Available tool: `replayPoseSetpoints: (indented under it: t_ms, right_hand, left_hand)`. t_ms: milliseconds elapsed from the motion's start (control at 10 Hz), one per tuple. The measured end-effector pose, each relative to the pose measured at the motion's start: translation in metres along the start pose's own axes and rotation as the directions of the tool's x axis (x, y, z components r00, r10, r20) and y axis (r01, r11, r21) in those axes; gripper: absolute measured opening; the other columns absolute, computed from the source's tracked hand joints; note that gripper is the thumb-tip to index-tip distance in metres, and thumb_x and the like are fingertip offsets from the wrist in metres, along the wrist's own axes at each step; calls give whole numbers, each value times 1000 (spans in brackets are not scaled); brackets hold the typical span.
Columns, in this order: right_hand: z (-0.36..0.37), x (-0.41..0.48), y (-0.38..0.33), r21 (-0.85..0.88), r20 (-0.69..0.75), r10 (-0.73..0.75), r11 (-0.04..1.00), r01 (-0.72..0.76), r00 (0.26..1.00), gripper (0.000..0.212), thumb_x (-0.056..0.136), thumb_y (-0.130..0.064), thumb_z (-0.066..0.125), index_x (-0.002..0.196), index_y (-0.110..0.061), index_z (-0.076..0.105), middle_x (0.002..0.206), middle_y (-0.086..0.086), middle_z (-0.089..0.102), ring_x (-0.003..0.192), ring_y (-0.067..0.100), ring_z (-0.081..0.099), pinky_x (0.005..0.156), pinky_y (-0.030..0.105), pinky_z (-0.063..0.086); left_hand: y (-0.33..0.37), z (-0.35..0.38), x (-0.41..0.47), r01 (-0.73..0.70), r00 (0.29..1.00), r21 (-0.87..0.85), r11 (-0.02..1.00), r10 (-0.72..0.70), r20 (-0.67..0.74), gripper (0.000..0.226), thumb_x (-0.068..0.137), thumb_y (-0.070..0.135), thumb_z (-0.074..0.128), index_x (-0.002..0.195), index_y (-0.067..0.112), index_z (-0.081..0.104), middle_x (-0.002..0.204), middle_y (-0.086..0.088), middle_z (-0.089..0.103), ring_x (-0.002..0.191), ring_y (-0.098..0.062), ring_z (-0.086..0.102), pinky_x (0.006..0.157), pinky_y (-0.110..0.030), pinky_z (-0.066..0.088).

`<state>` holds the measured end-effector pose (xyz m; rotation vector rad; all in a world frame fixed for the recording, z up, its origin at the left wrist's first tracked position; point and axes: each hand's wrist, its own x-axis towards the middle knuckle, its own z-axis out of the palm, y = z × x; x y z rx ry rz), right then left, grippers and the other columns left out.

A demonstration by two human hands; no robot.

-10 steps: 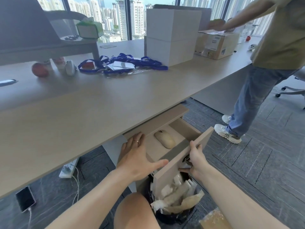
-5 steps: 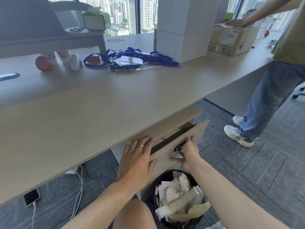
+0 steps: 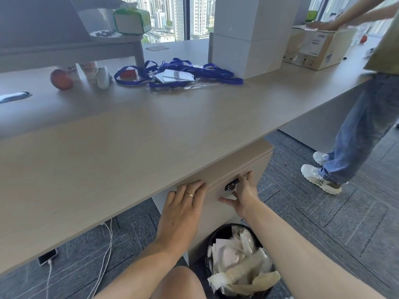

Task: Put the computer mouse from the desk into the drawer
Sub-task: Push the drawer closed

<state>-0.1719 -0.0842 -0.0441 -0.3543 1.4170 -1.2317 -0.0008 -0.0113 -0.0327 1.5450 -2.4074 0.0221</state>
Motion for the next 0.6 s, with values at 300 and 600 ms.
replayPoseSetpoints:
  t_ms: [300,600]
  right_hand:
    - [7,3,-3,-36,3,19,999,-19,1000,60,103,-24,29,156,-43,7,138,0,38,132,35,41,90,64,51]
    - [-5,-10,-11,-93,59,15,996,-9,998,52,104,-31,35,152,-41,17,152,1,33,135,37,37,88,64,51]
  left_hand:
    - [-6,7,3,-37,999,-18,999,36,-39,74,68,-5,60,139,11,50,138,-2,55,115,-23,55,83,-37,43]
    - [-6,5,1,-40,998,41,998,42,-55,67,74,-2,46,140,9,48,138,-5,55,113,-25,55,84,-40,46]
